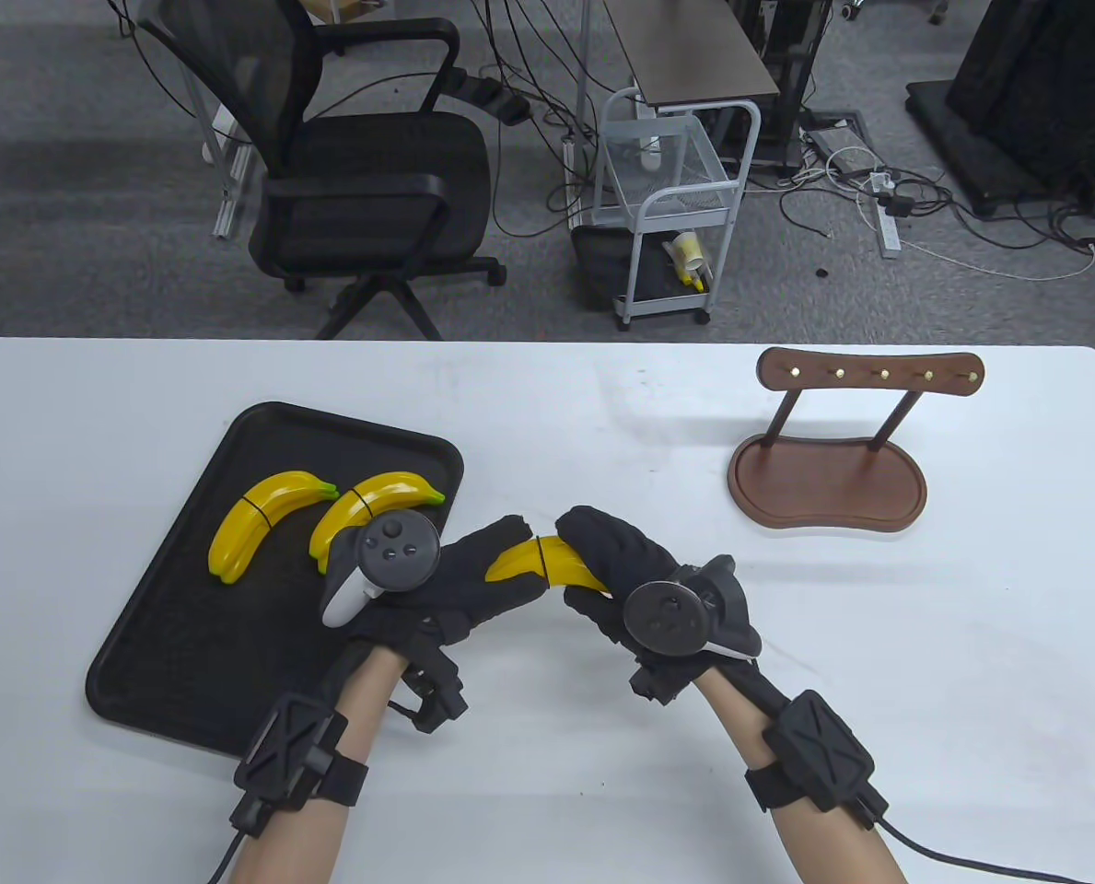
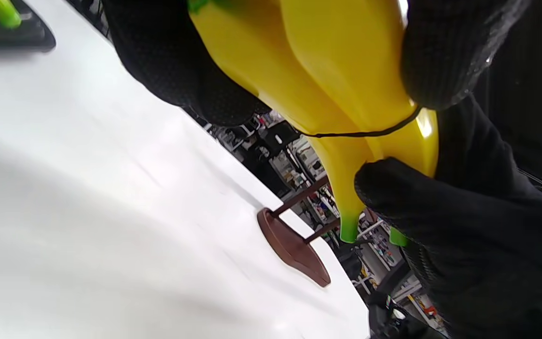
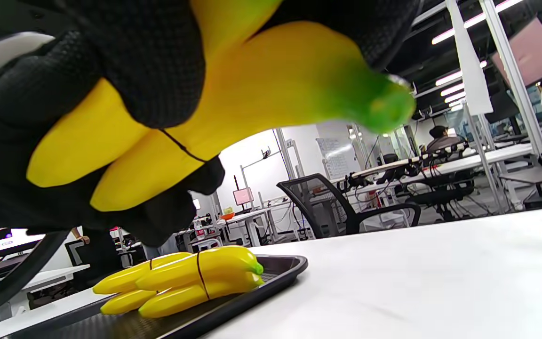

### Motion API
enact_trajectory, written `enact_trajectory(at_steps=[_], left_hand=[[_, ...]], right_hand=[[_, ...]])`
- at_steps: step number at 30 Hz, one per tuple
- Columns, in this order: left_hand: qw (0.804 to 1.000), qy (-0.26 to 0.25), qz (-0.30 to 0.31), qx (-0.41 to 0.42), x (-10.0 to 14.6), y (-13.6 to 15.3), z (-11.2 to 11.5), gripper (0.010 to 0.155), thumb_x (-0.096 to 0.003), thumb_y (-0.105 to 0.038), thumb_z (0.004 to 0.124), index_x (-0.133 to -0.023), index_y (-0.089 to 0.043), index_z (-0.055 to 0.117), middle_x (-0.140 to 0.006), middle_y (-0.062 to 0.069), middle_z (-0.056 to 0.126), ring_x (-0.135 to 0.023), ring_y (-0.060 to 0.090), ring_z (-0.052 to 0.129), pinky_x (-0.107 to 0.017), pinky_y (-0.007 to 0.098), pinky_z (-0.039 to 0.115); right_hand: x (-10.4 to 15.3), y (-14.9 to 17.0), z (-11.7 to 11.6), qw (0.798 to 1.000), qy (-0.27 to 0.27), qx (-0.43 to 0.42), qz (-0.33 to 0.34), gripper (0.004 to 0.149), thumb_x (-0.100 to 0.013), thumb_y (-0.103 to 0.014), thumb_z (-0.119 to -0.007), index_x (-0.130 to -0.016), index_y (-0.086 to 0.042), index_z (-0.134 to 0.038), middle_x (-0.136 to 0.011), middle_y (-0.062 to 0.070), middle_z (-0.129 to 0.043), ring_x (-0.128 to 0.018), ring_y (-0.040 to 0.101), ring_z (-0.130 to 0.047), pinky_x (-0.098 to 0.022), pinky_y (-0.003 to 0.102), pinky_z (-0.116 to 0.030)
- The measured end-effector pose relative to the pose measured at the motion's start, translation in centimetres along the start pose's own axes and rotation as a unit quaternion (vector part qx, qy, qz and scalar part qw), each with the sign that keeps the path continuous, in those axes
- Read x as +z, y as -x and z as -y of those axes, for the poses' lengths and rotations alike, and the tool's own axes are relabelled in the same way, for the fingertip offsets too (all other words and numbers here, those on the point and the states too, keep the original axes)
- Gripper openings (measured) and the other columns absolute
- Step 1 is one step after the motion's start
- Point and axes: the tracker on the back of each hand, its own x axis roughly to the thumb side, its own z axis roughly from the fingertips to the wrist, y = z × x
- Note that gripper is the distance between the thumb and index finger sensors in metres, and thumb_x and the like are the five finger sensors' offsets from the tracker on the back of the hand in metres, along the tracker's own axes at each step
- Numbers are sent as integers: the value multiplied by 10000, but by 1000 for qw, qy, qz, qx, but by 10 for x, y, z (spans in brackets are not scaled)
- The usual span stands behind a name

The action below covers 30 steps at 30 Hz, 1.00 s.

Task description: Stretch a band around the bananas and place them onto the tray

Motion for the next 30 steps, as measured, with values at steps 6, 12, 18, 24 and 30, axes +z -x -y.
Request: enact_trajectory(at_steps=[6,12,18,24,30], left_hand=[[998,29,-10,54,-2,5,2,829,-572,-624,735,-1168,-110,473,-1148,196,686,-872,401,899,-683,557,716],[998,43,-13,48,-4,6,5,797,-584,-619,710,-1161,-113,498,-1151,202,683,-879,410,900,-684,557,718],[998,43,-7,51,-3,3,3,765,-601,-602,670,-1165,-115,495,-1185,210,632,-958,444,824,-715,586,665],[1000,12,6,16,2,-7,-4,726,-614,-581,645,-1169,-142,482,-1214,185,581,-1021,452,746,-743,609,608],[998,-28,23,-57,7,-20,-8,697,-597,-569,689,-1151,-185,512,-1201,129,625,-1025,404,768,-762,572,621]], right_hand=[[0,-2,0,1000,6,27,7,718,-493,-320,-868,-1079,-161,-486,-1075,95,-644,-933,331,-765,-636,490,-728],[0,0,0,1000,5,23,1,701,-480,-318,-890,-1065,-165,-537,-1047,83,-701,-902,316,-811,-617,470,-756],[-1,0,2,1000,8,23,-4,697,-474,-320,-898,-1061,-161,-557,-1039,87,-721,-890,315,-828,-610,465,-767],[-2,1,3,1000,5,12,-19,696,-470,-327,-904,-1058,-156,-574,-1031,90,-736,-878,317,-843,-598,461,-778],[-4,3,4,999,-4,-8,-51,695,-468,-323,-910,-1056,-131,-593,-1019,114,-757,-859,333,-861,-580,466,-789]])
